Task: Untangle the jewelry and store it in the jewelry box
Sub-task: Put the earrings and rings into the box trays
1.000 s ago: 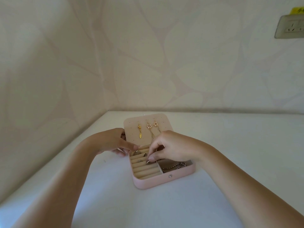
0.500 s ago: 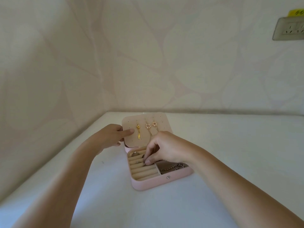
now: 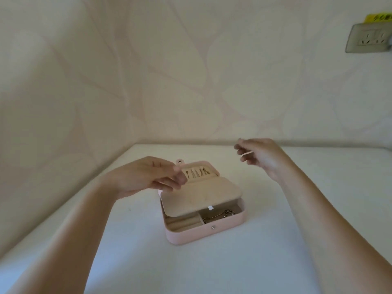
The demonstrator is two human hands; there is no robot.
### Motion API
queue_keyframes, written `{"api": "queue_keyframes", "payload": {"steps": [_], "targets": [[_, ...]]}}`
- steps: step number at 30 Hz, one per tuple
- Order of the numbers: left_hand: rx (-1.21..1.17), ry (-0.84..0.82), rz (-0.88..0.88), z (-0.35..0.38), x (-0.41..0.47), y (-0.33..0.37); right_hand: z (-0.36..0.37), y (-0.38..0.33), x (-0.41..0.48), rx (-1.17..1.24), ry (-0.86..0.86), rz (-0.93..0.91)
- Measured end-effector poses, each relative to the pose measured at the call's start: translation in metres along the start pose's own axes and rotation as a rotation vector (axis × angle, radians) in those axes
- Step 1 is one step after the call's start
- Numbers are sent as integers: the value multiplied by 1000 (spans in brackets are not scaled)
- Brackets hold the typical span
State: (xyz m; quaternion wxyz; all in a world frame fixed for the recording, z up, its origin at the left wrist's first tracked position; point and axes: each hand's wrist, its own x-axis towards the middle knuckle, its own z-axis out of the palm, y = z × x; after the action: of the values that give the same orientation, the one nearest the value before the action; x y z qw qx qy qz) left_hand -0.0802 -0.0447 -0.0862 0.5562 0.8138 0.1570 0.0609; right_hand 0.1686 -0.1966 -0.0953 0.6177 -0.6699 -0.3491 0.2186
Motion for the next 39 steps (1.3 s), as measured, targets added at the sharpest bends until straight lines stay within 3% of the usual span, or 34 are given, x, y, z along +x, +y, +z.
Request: {"api": "queue_keyframes", "payload": {"steps": [2,4,6,8,10,15,21,27,31,34,39], "targets": [[101,65,-42,7,4,-1,10,8,2,-95,-92,57],[189,260,-117,4,11,-5,19,15,2,-211,-180,100],[283,463,-305,-5,14,-13,27,19,0,-309,-290,163],[226,501,-505,-10,12,-20,35,22,-2,-323,-362,220],[57,447,-570,-11,10,-25,40,24,-1,-254,-375,262],[-304,421,-420,-8,15,-25,45,28,2,-15,-409,270],[-407,408,-52,-3,17,-4,21,21,5,-45,-408,71],[-64,234,92,5,-2,15,-13,4,1,-11,-541,32],[474,-5,-77,30,-7,21,-13,-2,-7,-82,-657,66],[750,-52,-206,57,-3,25,-11,-1,-8,-156,-651,61],[930,-53,-283,84,0,28,-5,2,-10,-284,-705,104]]}}
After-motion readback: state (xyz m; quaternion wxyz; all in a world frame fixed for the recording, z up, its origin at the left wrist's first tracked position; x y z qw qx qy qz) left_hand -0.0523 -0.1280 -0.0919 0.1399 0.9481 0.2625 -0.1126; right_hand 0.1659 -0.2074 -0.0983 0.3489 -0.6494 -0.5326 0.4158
